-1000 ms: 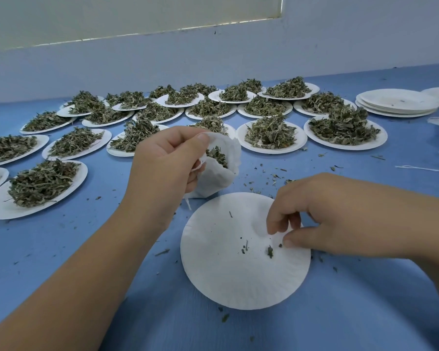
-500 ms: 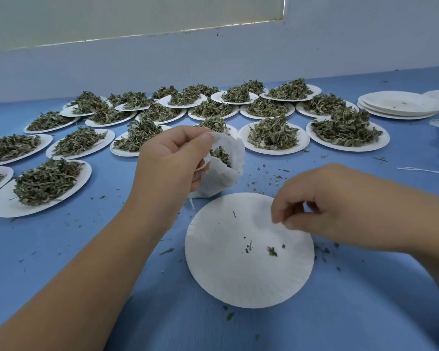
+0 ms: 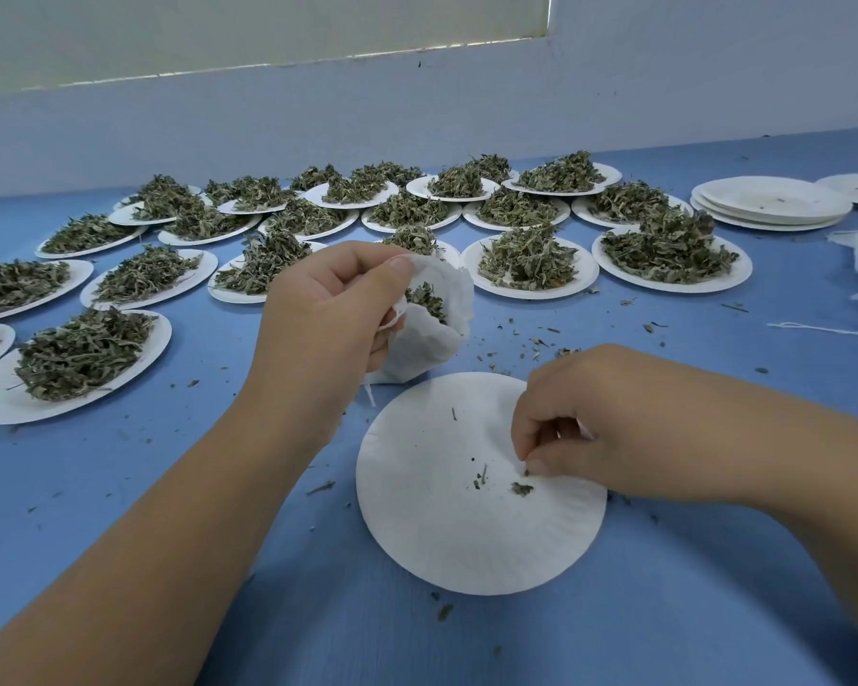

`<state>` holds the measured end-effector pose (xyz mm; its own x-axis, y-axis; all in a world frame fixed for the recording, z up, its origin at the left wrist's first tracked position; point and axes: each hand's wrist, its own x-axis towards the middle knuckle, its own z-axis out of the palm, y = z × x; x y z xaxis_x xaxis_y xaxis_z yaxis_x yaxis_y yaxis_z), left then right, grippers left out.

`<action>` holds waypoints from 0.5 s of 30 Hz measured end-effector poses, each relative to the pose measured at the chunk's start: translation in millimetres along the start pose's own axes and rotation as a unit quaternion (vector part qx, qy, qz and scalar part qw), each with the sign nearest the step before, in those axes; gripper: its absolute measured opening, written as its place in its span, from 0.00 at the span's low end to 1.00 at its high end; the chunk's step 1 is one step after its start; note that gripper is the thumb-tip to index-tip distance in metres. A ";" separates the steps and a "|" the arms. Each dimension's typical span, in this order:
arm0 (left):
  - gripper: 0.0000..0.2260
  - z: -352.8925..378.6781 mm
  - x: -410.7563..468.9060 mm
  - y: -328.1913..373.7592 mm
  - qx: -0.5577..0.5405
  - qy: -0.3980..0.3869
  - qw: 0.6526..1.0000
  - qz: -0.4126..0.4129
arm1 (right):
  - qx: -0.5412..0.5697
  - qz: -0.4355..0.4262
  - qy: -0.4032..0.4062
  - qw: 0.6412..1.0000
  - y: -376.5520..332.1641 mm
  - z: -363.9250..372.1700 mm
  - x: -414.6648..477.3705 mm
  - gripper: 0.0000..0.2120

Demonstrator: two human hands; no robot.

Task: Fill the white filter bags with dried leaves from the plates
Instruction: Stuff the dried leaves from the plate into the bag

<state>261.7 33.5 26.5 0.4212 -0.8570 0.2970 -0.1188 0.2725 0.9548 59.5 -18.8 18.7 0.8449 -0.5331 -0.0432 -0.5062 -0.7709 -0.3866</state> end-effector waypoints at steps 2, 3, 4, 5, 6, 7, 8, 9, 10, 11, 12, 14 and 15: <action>0.07 0.2 0.0 -0.3 0.001 0.000 1.000 0.001 | 0.024 -0.001 -0.009 1.000 -0.5 -3.0 -2.9 0.03; 0.07 0.4 -0.1 -0.6 0.002 0.000 1.000 0.001 | 0.028 -0.001 -0.016 0.999 -1.8 -3.0 -3.9 0.05; 0.06 0.5 -0.1 -0.6 0.003 -0.002 1.000 0.002 | 0.025 -0.001 -0.022 0.999 -3.6 -1.8 -4.4 0.06; 0.06 0.6 -0.1 -0.7 0.005 -0.003 1.000 0.002 | 0.018 -0.001 -0.024 1.000 -5.9 0.0 -4.1 0.07; 0.06 0.6 -0.1 -0.8 0.006 -0.005 1.000 0.002 | 0.009 -0.001 -0.021 1.000 -8.1 2.2 -3.5 0.07; 0.06 0.5 0.0 -0.8 0.007 -0.006 1.000 0.002 | 0.000 0.000 -0.015 1.000 -10.3 3.8 -2.6 0.06; 0.06 0.4 0.1 -0.8 0.007 -0.006 1.000 0.002 | -0.010 -0.001 -0.011 1.000 -12.0 4.9 -1.6 0.05; 0.06 0.3 0.1 -0.7 0.008 -0.006 1.000 0.002 | -0.023 -0.003 -0.008 1.000 -13.5 5.5 -1.1 0.04; 0.06 0.5 0.0 -0.7 0.009 -0.006 1.000 0.003 | -0.037 -0.006 -0.008 0.999 -14.8 5.8 -0.8 0.04; 0.06 0.7 -0.1 -0.8 0.009 -0.006 1.000 0.003 | -0.052 -0.009 -0.008 0.999 -16.1 5.9 -1.1 0.05; 0.06 1.1 -0.3 -0.9 0.009 -0.006 1.000 0.004 | -0.066 -0.011 -0.008 0.998 -17.4 6.0 -1.6 0.06; 0.06 1.5 -0.6 -1.1 0.009 -0.005 1.000 0.004 | -0.091 -0.018 -0.005 0.996 -20.4 6.8 -2.9 0.07; 0.05 1.5 -0.8 -1.2 0.009 -0.006 1.000 0.005 | -0.104 -0.021 -0.003 0.994 -22.0 7.4 -3.0 0.08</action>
<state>260.2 33.2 25.1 0.4088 -0.8598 0.3060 -0.1384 0.2730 0.9520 69.3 2.3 20.5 0.8666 -0.4976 -0.0369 -0.4949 -0.8481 -0.1892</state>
